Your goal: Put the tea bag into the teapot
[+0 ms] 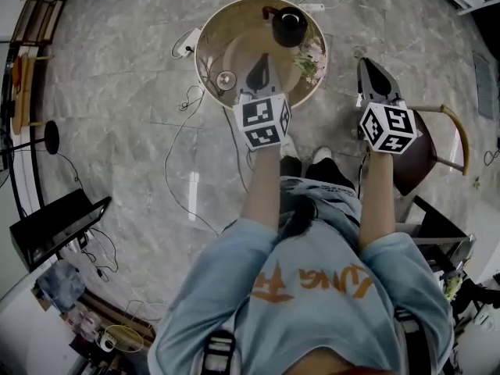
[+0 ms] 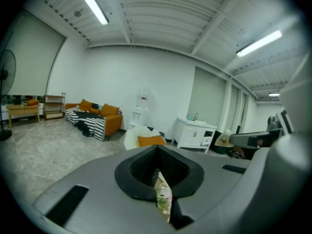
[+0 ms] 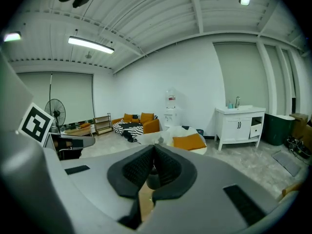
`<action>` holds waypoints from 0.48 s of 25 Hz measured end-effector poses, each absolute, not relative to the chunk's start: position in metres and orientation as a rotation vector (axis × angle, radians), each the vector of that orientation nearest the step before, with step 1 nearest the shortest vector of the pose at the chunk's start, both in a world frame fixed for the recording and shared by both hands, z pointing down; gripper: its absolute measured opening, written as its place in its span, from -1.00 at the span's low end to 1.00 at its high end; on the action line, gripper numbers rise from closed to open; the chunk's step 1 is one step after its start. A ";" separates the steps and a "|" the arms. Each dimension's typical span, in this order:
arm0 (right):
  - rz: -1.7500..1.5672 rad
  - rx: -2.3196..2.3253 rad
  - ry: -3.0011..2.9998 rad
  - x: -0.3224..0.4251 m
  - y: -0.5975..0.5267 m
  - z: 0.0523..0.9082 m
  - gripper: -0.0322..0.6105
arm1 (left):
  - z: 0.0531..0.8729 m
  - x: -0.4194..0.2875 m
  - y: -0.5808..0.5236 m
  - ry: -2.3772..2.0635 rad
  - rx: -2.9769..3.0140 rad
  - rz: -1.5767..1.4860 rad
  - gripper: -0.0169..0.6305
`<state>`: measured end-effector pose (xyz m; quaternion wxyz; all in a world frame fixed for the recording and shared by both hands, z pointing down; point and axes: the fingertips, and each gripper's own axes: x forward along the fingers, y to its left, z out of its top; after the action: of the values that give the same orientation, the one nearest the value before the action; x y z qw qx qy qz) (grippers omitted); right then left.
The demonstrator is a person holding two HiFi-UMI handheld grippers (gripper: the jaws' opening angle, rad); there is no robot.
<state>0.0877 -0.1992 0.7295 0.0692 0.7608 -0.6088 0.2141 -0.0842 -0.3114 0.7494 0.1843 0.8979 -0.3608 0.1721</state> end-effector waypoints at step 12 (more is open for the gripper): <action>0.576 2.076 -1.990 0.087 -0.299 0.752 -0.86 | 0.777 -0.084 -0.378 -1.067 2.463 0.429 -0.87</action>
<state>0.0871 -0.2995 0.7524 0.1044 0.7039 -0.6748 0.1954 -0.0843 -0.3777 0.7774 0.2100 0.8860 -0.3837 0.1542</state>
